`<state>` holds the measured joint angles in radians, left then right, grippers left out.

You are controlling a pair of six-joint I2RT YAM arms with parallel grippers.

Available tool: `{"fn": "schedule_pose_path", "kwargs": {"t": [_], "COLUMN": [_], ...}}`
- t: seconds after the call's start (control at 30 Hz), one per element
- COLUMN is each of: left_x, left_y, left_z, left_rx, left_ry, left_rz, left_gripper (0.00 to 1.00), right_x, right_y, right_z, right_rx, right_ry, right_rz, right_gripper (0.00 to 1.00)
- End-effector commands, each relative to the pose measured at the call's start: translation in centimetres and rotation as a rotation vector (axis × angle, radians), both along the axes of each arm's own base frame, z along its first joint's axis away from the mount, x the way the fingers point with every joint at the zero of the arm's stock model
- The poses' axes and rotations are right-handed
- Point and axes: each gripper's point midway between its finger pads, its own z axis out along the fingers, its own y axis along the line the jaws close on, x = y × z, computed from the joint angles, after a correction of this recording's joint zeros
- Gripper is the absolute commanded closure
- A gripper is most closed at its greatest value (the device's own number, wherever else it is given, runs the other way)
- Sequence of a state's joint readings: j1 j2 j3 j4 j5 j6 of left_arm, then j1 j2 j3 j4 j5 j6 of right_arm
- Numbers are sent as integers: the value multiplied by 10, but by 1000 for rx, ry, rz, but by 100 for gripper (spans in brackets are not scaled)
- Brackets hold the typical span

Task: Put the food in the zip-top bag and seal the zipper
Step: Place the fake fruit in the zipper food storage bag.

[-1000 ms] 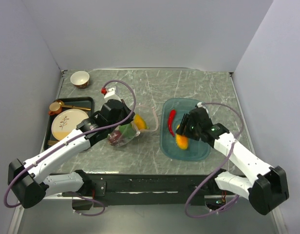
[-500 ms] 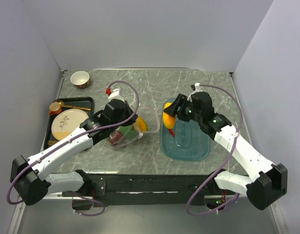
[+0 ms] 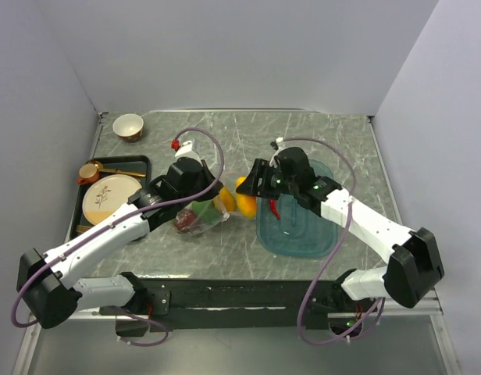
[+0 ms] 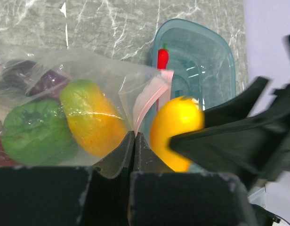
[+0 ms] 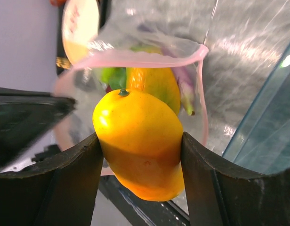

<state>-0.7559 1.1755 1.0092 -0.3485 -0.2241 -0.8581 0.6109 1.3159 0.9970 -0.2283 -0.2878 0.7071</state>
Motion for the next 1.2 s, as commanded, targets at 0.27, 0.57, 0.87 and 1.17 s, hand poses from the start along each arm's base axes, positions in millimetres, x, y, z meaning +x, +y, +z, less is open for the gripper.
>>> {"fn": "schedule_pose_path", "kwargs": {"t": [0.27,0.57,0.87,1.17], "left_x": [4,2,1,-3], "left_y": [-7,-8,8,51], "left_z": [34,42,74,87], "left_rx": [-57,-76,-106,-119], "left_ry": [-71,-82,-151,-212], "left_rz": [-23,-35,23,195], "left_gripper": [99,99,99,99], "right_x": [-4,15,21,14], "right_y": [33,53,36,12], "right_z": [7,17,-5,61], "right_rx": [-32,-55,-202,-124], "right_ry": [-31,-40,-26,-194], "right_rz": [156,175,95,12], "right_gripper": [92,86,29,2]}}
